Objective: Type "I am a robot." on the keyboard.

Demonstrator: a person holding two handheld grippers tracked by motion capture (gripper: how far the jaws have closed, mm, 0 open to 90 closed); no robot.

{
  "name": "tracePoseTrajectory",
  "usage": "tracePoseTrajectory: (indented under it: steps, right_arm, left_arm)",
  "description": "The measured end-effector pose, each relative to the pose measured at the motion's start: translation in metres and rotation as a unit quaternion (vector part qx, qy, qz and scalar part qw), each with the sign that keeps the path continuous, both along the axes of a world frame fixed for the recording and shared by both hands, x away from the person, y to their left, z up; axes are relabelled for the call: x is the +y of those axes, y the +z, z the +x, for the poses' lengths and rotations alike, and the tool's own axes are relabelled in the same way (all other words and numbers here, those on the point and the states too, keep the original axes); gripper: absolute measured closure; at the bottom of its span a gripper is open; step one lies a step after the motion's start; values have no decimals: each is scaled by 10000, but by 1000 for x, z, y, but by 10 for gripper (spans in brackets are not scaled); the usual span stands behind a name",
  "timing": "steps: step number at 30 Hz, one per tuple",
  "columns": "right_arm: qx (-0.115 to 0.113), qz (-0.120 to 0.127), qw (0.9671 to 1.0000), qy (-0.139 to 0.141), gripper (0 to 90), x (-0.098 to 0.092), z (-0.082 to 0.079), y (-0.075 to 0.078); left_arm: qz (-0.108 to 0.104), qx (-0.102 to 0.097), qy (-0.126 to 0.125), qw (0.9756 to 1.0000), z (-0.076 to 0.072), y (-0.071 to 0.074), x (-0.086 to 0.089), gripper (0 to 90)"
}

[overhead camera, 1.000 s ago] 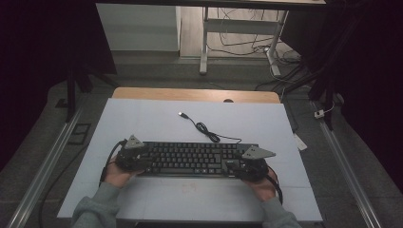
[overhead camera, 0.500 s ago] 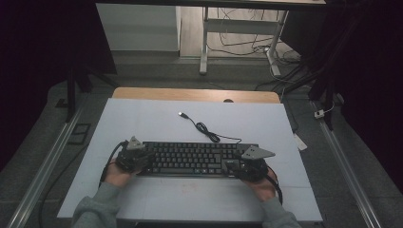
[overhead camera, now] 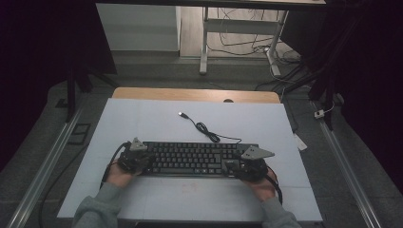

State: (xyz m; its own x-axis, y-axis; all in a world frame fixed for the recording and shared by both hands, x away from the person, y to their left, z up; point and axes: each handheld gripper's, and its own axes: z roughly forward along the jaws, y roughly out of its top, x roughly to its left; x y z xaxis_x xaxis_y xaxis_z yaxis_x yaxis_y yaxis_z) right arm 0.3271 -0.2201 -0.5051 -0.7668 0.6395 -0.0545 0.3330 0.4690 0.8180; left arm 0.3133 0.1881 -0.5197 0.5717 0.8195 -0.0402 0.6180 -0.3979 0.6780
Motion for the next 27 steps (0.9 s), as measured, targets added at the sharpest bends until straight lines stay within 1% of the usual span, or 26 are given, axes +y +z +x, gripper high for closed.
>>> tracePoseTrajectory:
  steps: [6, 9, 11, 15, 18, 22, 27]
  right_arm:
    - [-1, -2, 10000, 0, 476, 0, 0, 0]
    - [1, -2, 10000, 0, 476, 0, 0, 0]
    - [6, -3, 10000, -4, 476, 0, 0, 0]
    - [10, -5, 10000, -12, 476, 0, 0, 0]
    - [9, -8, 10000, -13, 476, 0, 0, 0]
    - [-3, -6, 10000, 1, 476, 0, 0, 0]
    - [-5, -11, 10000, -6, 476, 0, 0, 0]
  left_arm:
    - [28, 20, -11, 10000, 1, -2, -1, 893]
    - [103, 45, 4, 9999, 1, -3, -2, 892]
    - [61, 58, 12, 10000, 2, -5, -3, 893]
    - [52, 49, 19, 10000, 2, -4, -3, 893]
    - [-4, 15, 18, 10000, 2, -3, -1, 893]
    - [-157, -45, 67, 9998, 0, 1, 1, 892]
    - [-282, -144, 110, 9994, -2, 6, 5, 878]
